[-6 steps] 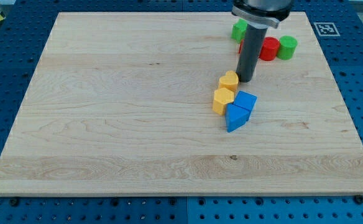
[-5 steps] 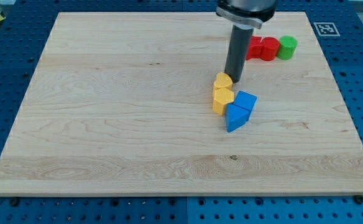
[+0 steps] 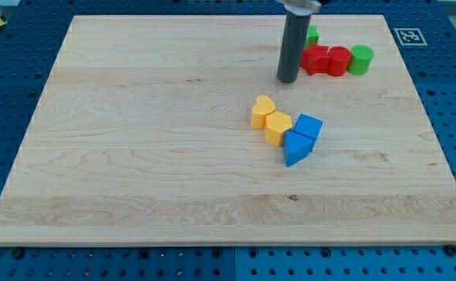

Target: Slide the group of blocks a bit down

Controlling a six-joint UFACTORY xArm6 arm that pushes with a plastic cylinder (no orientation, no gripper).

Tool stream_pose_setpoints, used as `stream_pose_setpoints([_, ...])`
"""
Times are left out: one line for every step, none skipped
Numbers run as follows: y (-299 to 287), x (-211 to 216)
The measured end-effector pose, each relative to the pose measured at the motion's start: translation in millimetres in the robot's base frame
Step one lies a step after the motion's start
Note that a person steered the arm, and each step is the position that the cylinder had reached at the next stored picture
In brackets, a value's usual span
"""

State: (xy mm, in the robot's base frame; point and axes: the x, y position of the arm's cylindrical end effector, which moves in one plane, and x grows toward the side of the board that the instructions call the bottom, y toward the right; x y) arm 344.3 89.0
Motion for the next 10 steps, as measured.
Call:
stream_pose_setpoints([-3.4,-29.4])
stream_pose_setpoints([-3.4,-71.8])
stream_pose_setpoints([-3.4,-111.9])
stream_pose_setpoints([18.2,-100.4])
stream_pose_setpoints([54.1,-69.2])
stream_pose_setpoints([95.0,-66.4])
stream_pose_setpoints([101.7,-80.9])
stream_pose_setpoints([120.9,-96.2])
stream_pose_setpoints([89.6,-96.2])
stream_pose_setpoints([-8.2,-96.2])
